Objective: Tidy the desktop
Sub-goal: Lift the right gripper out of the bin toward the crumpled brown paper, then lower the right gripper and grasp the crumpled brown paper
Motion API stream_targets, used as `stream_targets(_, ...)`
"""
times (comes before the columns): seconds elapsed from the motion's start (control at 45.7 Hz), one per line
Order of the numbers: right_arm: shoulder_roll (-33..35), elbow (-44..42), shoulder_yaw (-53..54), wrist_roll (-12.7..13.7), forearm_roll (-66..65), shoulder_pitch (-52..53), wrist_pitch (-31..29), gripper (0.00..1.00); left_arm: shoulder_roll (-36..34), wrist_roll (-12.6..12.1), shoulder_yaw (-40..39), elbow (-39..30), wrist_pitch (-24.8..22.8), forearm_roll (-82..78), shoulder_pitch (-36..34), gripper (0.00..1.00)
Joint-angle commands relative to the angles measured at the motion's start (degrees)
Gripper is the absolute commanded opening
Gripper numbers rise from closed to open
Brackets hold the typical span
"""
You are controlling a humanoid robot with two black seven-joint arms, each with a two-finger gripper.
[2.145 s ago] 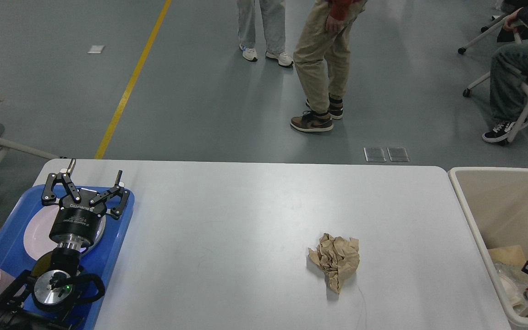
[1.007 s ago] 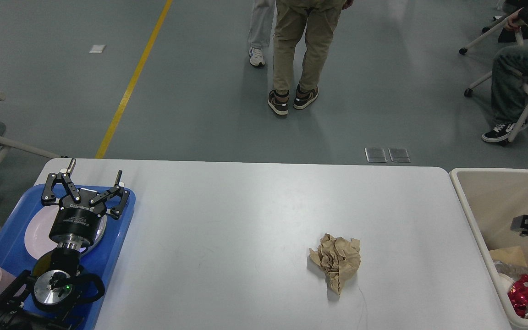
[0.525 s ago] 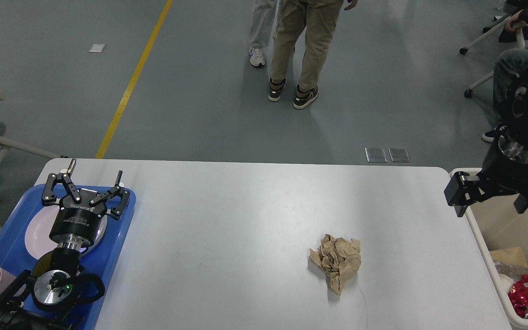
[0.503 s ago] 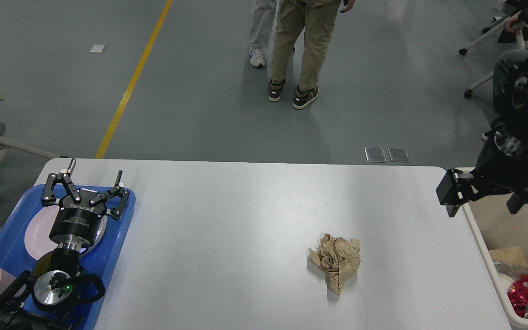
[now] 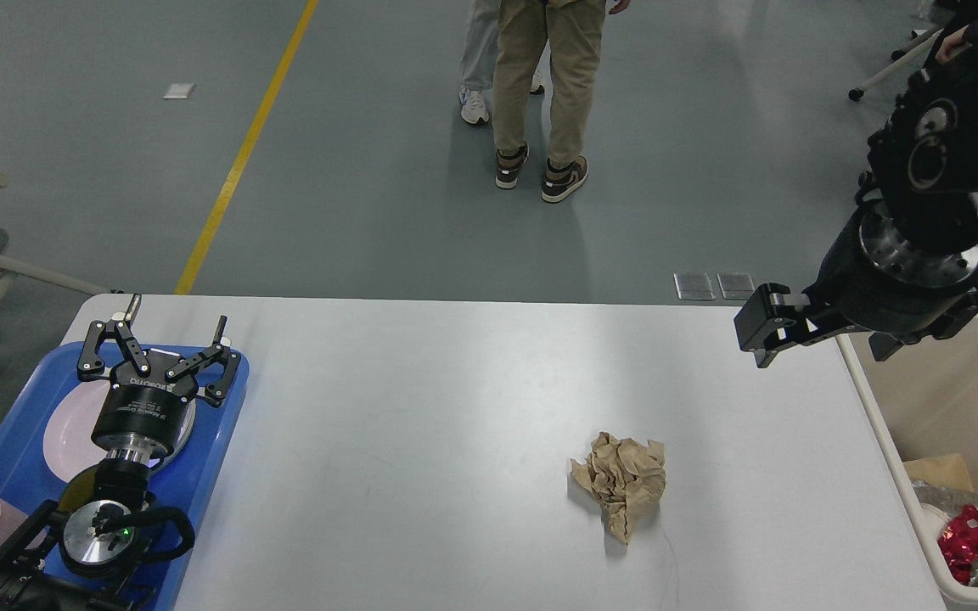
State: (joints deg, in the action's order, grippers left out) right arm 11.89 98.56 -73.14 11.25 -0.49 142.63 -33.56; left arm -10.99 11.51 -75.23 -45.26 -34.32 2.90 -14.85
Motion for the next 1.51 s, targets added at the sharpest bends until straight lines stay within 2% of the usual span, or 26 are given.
stream_targets(0.0,0.41,-1.0,5.01,-0.08,-0.39,-2.96,0.17,1.0,0.0,0.0,0.0,-0.01,0.04,0.0,-0.01,0.96)
stream_targets(0.109,-0.02,-4.25,9.76,-0.08,-1.0,-10.16,1.48,1.0,0.0,0.0,0.0,-0.01,-0.05,0.0,-0.01,0.96)
stream_targets(0.197,-1.34,-7.68,12.13,-0.08,-1.71,-16.4,4.73,1.0,0.0,0.0,0.0,-0.01,-0.05,0.0,-0.01,0.96)
stream_targets(0.263,-2.22,-9.0,13.28,-0.08,-1.71,-20.1,9.99,1.0,0.0,0.0,0.0,-0.01,-0.05,0.0,-0.01,0.96)
stream_targets(0.35,-3.45,-11.63,13.99,-0.17,-2.06,-26.42,20.44,1.0,0.0,0.0,0.0,-0.01,-0.05,0.0,-0.01,0.96)
stream_targets(0.394,-5.46,-13.04,13.99,-0.26,-3.46,-29.76,23.1,1.0,0.0,0.0,0.0,-0.1,-0.05,0.0,-0.01,0.96)
stream_targets(0.547,-12.85,-22.26,14.42,-0.52,-10.76,-40.04,23.63,1.0,0.0,0.0,0.0,-0.1,-0.05,0.0,-0.01,0.96)
stream_targets(0.854,-18.13,-38.18,13.46,-0.08,-11.99,-56.75,24.42,1.0,0.0,0.0,-0.09,-0.1,-0.05,0.0,-0.01,0.96)
stream_targets(1.072,-17.16,-37.31,11.96,-0.08,-11.9,-56.41,22.93,1.0,0.0,0.0,-0.09,-0.1,-0.05,0.0,-0.01,0.96)
stream_targets(1.488,-17.34,-38.09,12.67,0.0,-11.73,-61.24,24.33,1.0,0.0,0.0,-0.09,-0.1,-0.05,0.0,0.08,0.96)
